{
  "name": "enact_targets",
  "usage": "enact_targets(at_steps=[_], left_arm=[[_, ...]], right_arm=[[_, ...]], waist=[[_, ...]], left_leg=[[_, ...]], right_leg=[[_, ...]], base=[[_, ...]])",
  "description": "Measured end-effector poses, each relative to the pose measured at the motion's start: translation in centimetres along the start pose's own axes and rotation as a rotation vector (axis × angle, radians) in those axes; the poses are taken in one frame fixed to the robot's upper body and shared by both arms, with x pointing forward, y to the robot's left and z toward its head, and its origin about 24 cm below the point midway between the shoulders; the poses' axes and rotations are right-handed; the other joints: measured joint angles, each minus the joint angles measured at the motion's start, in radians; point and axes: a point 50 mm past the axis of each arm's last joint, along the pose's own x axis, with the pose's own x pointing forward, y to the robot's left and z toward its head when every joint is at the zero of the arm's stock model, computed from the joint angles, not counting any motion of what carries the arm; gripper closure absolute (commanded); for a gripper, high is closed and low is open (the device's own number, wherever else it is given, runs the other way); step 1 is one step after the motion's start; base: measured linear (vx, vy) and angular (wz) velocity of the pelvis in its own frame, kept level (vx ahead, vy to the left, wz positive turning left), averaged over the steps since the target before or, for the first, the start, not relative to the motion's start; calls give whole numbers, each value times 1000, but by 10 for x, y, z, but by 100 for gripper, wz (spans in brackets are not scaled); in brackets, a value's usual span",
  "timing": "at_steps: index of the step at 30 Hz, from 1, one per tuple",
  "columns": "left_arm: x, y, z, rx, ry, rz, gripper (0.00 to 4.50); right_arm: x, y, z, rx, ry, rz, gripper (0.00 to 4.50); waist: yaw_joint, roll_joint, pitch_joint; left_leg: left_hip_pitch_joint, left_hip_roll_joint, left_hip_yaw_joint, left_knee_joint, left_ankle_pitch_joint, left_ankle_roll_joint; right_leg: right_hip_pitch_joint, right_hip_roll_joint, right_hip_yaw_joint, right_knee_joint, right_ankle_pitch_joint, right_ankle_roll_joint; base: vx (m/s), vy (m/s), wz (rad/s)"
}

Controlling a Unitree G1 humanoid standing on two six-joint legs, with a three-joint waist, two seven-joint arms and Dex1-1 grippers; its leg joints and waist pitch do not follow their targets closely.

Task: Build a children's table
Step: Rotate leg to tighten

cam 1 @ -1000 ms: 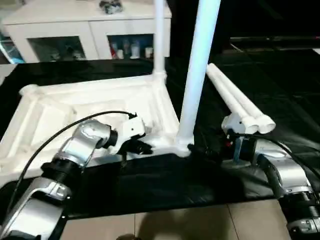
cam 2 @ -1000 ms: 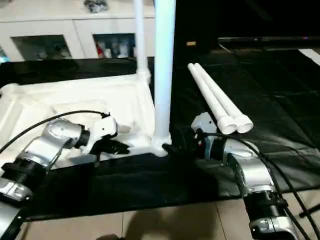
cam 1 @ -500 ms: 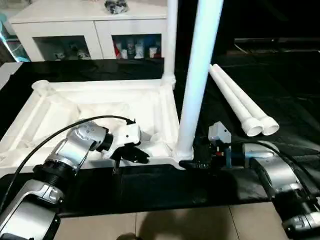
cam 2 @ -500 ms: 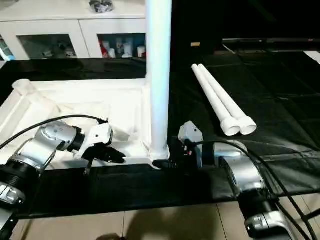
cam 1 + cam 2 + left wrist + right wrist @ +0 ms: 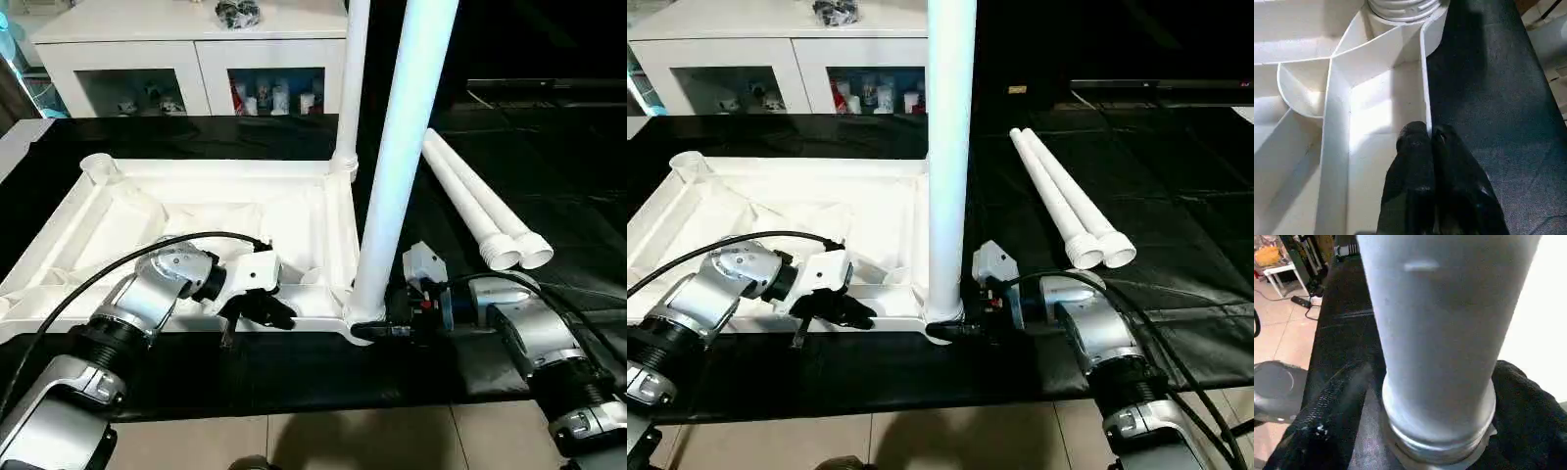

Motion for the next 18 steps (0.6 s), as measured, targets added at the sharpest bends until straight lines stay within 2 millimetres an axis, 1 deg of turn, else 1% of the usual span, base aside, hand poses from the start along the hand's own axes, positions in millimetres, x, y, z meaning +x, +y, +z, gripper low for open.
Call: enact_targets(at_steps=[1, 2, 4, 5, 9, 14, 16, 18], left_arm=[[0, 0, 0, 0, 0, -1, 450], [0, 0, 0, 1, 0, -2, 450], [0, 0, 0, 2, 0, -4, 450], [0, 0, 0, 3, 0, -7, 450], [1, -1, 0, 3, 1, -10, 450], [1, -1, 0, -10, -1, -13, 450], [3, 0, 1, -44, -14, -4, 450], [6, 3, 2, -95, -36, 29, 450]], right_arm=[[0, -1, 0, 2, 1, -1, 106], [-1, -1, 0, 4, 2, -2, 124], [-1, -1, 0, 3, 3, 0, 124], [-1, -1, 0, 4, 3, 1, 144], [-1, -1, -1, 8, 4, 9, 168], [-1, -1, -1, 28, 1, 13, 177], [-1, 0, -3, 64, -13, 2, 177], [0, -2, -4, 99, -35, -48, 178]], waist=[[0, 0, 0], [1, 0, 0], [1, 0, 0], [2, 0, 0], [3, 0, 0], [3, 0, 0], [4, 0, 0], [4, 0, 0]], left_leg=[[0, 0, 0, 0, 0, 0], [0, 0, 0, 0, 0, 0], [0, 0, 0, 0, 0, 0], [0, 0, 0, 0, 0, 0], [1, 0, 0, 0, 0, 0], [2, 0, 0, 1, 0, 0], [2, 0, 0, 1, 0, 0], [3, 0, 0, 1, 1, -1]], right_leg=[[0, 0, 0, 0, 0, 0], [0, 0, 0, 0, 0, 0], [0, 0, 0, 0, 0, 0], [0, 0, 0, 0, 0, 0], [1, 0, 0, 0, 0, 0], [2, 0, 0, 0, 0, 0], [3, 0, 0, 0, 0, 0], [4, 0, 1, 1, 0, 0]], base=[[0, 0, 0], [0, 0, 0], [0, 0, 0], [0, 0, 0], [0, 0, 0], [0, 0, 0], [0, 0, 0], [0, 0, 0]])
